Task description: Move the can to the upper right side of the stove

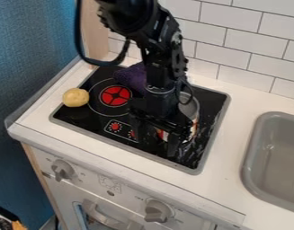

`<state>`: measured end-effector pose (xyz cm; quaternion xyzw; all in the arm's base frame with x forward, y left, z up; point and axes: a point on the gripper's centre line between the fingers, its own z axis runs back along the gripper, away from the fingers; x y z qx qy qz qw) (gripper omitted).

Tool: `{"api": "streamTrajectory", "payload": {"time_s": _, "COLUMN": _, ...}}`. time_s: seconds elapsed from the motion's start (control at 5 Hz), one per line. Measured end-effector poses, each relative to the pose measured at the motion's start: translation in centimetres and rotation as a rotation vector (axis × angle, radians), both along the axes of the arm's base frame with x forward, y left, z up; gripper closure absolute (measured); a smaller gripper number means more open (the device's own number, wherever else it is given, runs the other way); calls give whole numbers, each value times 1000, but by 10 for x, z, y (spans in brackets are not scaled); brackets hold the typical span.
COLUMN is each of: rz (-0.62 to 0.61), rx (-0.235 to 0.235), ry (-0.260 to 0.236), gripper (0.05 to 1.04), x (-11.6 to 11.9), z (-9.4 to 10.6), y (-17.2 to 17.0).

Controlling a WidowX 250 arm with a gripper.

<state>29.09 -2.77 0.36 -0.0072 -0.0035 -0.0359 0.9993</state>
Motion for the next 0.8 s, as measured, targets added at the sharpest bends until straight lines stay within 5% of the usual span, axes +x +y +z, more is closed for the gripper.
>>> {"api": "streamTrajectory", "payload": {"time_s": 0.8, "rz": -32, "rx": -90, "ry": -74, "gripper": 83, "x": 62, "z": 7, "y": -13}}
